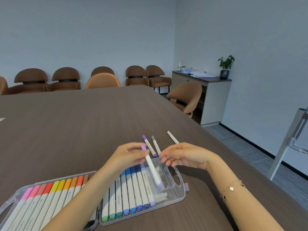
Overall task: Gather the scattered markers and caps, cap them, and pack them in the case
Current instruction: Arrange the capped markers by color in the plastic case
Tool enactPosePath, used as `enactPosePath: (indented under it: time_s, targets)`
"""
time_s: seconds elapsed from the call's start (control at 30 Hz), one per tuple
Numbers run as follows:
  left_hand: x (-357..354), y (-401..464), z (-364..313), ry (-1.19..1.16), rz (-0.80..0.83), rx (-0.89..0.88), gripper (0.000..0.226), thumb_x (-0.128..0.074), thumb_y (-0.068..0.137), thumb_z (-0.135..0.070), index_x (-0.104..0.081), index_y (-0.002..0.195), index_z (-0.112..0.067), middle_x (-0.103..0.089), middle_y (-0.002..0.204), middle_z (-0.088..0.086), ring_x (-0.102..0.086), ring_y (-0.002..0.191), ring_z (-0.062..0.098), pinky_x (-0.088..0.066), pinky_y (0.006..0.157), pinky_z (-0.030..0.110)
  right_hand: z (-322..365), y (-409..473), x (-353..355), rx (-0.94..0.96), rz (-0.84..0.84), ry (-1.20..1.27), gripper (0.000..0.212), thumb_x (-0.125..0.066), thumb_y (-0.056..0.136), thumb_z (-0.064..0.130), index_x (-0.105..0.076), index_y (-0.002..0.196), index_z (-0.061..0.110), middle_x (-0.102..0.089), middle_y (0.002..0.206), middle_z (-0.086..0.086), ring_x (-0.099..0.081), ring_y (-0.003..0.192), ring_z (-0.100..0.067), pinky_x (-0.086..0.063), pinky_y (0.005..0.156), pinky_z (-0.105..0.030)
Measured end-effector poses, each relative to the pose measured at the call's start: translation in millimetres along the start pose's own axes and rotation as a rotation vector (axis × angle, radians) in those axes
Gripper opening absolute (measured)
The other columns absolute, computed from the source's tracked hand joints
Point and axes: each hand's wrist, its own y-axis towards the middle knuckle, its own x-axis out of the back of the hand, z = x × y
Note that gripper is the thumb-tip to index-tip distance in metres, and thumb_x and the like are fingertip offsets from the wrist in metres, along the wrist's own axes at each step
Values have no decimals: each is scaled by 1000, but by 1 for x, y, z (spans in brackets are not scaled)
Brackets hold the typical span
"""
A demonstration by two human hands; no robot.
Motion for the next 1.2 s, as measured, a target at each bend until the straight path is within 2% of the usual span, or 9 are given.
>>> enactPosePath:
  time_s: [0.07,0.2,0.3,0.4,0.47,0.57,0.8,0.93,1.2]
  targets:
    - [-3,-2,5,170,62,2,27,-75,79,-17,-68,105,-21,-72,97,2,-72,82,12,-57,67,18,-4,2,9,19,-101,12,22,-57,92,11,-67,110,4,-69,96,-10,-64,80,-12,-54,73,-18]
    - [-8,-2,12,289,73,-57,27,-76,78,-23,-70,105,-19,-73,93,-1,-71,81,12,-57,73,19,-11,14,19,75,-304,-91,20,-53,94,8,-67,107,9,-70,94,-7,-61,74,-9,-51,66,-17]
    - [-5,-1,15,510,21,-126,28,-74,79,-35,-70,105,-26,-69,96,-10,-63,83,5,-45,64,10,-9,28,14,118,-421,-319,16,-55,93,13,-69,99,19,-69,92,2,-59,76,-9,-48,62,-14]
    - [-4,-1,22,605,1,-182,24,-73,78,-40,-71,100,-30,-65,95,-18,-58,88,4,-43,64,10,-7,48,8,157,-490,-529,13,-57,92,16,-67,96,21,-68,93,2,-64,85,-13,-55,73,-19]
    - [-5,-1,26,691,-35,-244,18,-72,78,-41,-70,94,-35,-58,92,-24,-54,92,4,-43,67,11,-6,63,5,172,-493,-603,11,-58,91,20,-68,97,20,-68,92,0,-65,84,-16,-57,75,-26]
    - [-6,-1,30,725,-47,-273,16,-70,80,-42,-66,96,-40,-54,94,-26,-51,94,2,-42,68,10,-3,83,-1,141,-456,-722,12,-61,89,24,-66,99,18,-66,91,1,-63,83,-12,-53,72,-22]
    - [-3,-4,26,845,114,-202,60,-69,65,-67,-53,118,-43,-36,108,-27,-38,105,-1,-36,77,11,0,106,-12,52,-433,-913,16,-69,83,25,-64,87,10,-66,80,-9,-53,62,-14,-41,56,-23]
    - [-6,-4,25,894,108,-175,67,-69,64,-67,-50,122,-41,-34,109,-22,-35,108,0,-37,86,15,-2,106,-13,25,-449,-937,22,-65,83,22,-70,89,1,-68,80,-16,-52,60,-17,-41,55,-25]
    - [-9,-7,24,916,111,-152,66,-69,67,-64,-46,124,-39,-34,115,-18,-39,109,3,-43,93,21,0,108,-20,-20,-453,-1028,15,-64,83,22,-61,79,8,-51,61,-4,-50,56,-15,-40,54,-24]
